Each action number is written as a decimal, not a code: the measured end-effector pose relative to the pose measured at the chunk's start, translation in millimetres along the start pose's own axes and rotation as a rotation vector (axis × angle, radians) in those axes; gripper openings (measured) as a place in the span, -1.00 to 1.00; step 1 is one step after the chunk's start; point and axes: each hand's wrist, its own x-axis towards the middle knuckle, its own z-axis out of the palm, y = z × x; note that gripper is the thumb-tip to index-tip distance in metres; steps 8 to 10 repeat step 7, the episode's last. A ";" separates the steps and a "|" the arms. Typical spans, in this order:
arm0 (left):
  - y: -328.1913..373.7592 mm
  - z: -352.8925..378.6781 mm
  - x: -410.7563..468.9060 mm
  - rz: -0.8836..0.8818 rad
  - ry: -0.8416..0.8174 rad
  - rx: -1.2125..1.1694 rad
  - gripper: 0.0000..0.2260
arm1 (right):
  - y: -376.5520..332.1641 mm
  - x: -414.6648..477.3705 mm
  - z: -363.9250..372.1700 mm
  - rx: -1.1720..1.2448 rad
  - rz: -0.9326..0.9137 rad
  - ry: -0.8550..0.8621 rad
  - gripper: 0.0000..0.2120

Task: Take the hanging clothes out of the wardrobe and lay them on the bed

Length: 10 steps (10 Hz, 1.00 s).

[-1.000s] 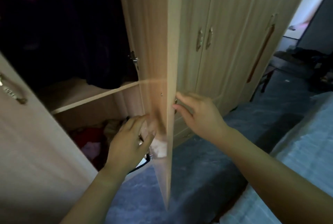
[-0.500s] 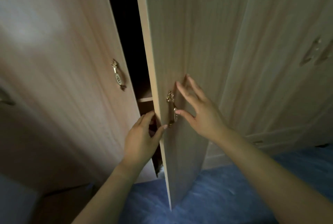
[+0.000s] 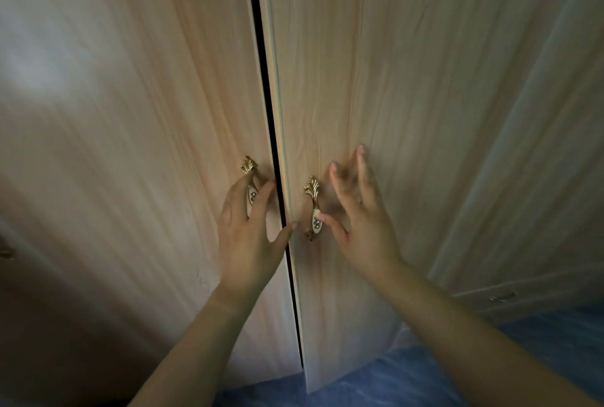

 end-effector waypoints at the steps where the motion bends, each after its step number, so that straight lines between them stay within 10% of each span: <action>1: -15.2 11.4 12.1 0.025 0.014 0.002 -0.37 | 1.1 12.0 18.1 -0.050 0.048 0.002 -0.37; 10: 5.5 17.0 13.5 -0.016 -0.047 0.047 -0.31 | 6.9 23.7 2.3 -0.063 0.153 0.004 -0.40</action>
